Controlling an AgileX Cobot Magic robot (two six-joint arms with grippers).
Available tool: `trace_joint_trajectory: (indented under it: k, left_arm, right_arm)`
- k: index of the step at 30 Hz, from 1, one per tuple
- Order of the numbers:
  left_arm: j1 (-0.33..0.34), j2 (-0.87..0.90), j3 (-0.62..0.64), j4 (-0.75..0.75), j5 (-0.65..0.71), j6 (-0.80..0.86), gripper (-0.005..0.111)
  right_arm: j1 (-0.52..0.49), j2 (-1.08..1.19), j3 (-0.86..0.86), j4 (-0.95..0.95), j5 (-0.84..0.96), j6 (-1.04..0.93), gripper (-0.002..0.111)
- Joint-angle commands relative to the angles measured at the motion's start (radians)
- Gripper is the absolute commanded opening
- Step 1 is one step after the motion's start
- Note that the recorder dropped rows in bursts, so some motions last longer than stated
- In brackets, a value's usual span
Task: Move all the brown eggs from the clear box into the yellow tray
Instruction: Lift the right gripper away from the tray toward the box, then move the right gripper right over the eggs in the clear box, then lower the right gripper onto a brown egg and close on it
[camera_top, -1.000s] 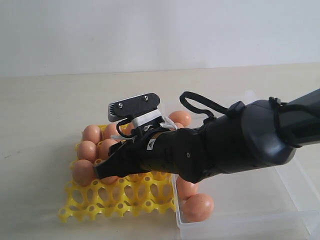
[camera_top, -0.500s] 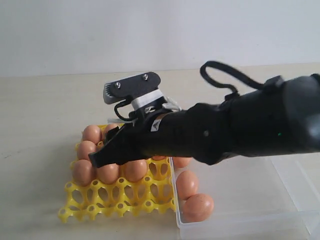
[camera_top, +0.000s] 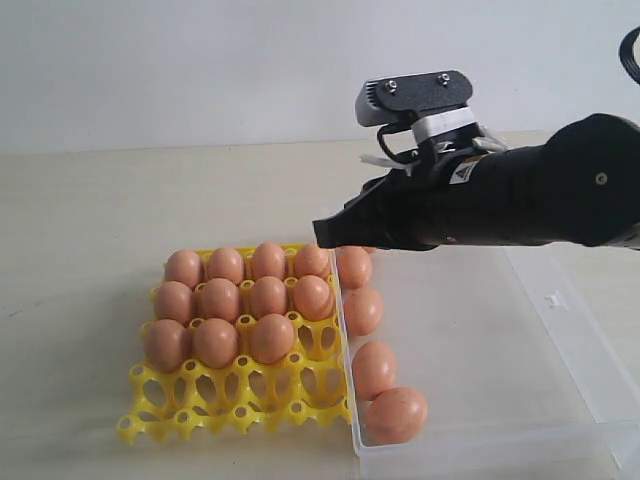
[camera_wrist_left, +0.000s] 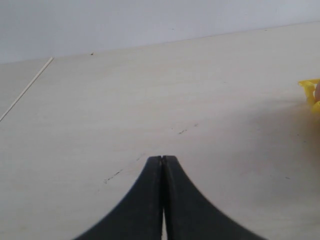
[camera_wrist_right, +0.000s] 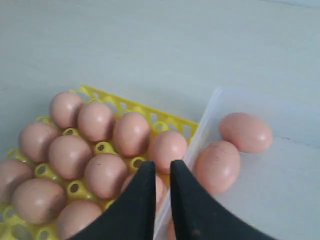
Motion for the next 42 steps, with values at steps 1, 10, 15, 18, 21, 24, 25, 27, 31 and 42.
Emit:
trace_joint_trajectory:
  k: [1,10,15,18,21,24,25,27,31,42]
  left_arm:
    - [-0.005,0.001,-0.004,0.000,-0.009,-0.003,0.000]
    - [-0.005,0.001,-0.004,0.000,-0.009,-0.003,0.000]
    - [-0.005,0.001,-0.004,0.000,-0.009,-0.003,0.000]
    - [-0.005,0.001,-0.004,0.000,-0.009,-0.003,0.000]
    - [-0.005,0.001,-0.004,0.000,-0.009,-0.003,0.000]
    - [-0.005,0.001,-0.004,0.000,-0.009,-0.003,0.000]
    - [-0.005,0.001,-0.004,0.000,-0.009,-0.003,0.000]
    - [-0.005,0.001,-0.004,0.000,-0.009,-0.003,0.000]
    - [-0.005,0.001,-0.004,0.000,-0.009,-0.002,0.000]
    - [-0.005,0.001,-0.004,0.000,-0.009,-0.002,0.000]
  right_arm:
    - [-0.071,0.039,-0.009,-0.013,0.009,-0.008,0.032]
    - [-0.127,0.220,-0.177,-0.013,0.130,-0.008,0.053]
    - [-0.152,0.333,-0.306,-0.013,0.257,0.023,0.053]
    - [-0.179,0.366,-0.342,-0.013,0.272,0.070,0.053]
    - [-0.204,0.377,-0.348,-0.013,0.268,0.113,0.053]
    - [-0.214,0.381,-0.348,-0.011,0.274,0.130,0.053]
    - [-0.214,0.383,-0.348,-0.011,0.277,0.130,0.053]
    - [-0.214,0.393,-0.348,0.004,0.289,0.130,0.053]
    - [-0.214,0.420,-0.348,0.043,0.296,0.130,0.053]
    - [-0.214,0.457,-0.357,0.063,0.297,0.149,0.053]
